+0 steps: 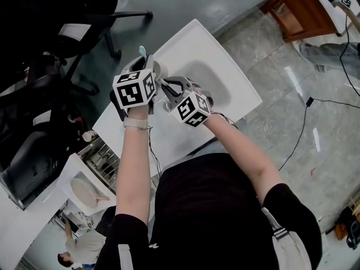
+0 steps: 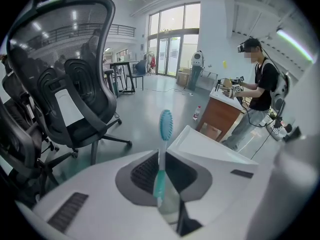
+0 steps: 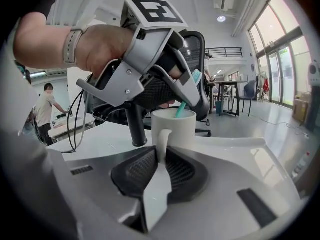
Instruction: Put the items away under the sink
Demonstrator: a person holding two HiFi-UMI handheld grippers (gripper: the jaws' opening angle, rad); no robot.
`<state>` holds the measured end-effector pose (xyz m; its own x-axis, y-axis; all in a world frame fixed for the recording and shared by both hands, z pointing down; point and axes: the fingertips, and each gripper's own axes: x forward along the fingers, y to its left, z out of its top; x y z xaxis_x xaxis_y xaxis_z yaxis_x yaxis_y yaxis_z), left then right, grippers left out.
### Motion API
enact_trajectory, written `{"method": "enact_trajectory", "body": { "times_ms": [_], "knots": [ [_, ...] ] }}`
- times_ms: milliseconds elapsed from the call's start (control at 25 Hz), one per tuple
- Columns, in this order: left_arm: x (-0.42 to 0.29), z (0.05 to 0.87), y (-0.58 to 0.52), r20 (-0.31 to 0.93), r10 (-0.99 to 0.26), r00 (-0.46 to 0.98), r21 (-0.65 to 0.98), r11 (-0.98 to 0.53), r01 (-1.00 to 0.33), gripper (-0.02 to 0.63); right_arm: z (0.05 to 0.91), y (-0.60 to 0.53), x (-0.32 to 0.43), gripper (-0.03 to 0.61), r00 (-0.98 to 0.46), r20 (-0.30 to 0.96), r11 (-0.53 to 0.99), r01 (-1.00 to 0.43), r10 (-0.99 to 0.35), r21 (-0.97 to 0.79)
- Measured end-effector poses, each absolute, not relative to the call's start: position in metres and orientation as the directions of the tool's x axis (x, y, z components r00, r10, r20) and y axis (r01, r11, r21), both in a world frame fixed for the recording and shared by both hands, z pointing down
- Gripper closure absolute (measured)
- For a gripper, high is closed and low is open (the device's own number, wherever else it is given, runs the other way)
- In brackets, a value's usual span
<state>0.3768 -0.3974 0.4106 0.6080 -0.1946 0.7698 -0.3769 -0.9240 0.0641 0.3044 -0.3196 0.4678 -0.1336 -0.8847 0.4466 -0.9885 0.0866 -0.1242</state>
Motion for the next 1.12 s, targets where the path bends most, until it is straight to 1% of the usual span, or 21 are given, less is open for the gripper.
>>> {"method": "enact_trajectory", "body": {
  "times_ms": [320, 720, 1120],
  "knots": [
    [0.376, 0.371, -0.394, 0.712, -0.221, 0.666, 0.088, -0.913, -0.397, 0.56, 0.456, -0.311, 0.319, 0.517, -0.068, 0.421, 0.04, -0.996, -0.904, -0.075],
    [0.368, 0.318, -0.386, 0.612, -0.261, 0.746, 0.171, -0.878, -0.448, 0.561, 0.449, -0.289, 0.348, 0.517, 0.016, 0.423, -0.033, -0.999, -0.906, -0.034],
    [0.355, 0.275, -0.37, 0.554, -0.324, 0.767, 0.152, -0.867, -0.475, 0.561, 0.442, -0.255, 0.381, 0.518, 0.073, 0.424, -0.087, -0.996, -0.903, -0.013]
  ]
}}
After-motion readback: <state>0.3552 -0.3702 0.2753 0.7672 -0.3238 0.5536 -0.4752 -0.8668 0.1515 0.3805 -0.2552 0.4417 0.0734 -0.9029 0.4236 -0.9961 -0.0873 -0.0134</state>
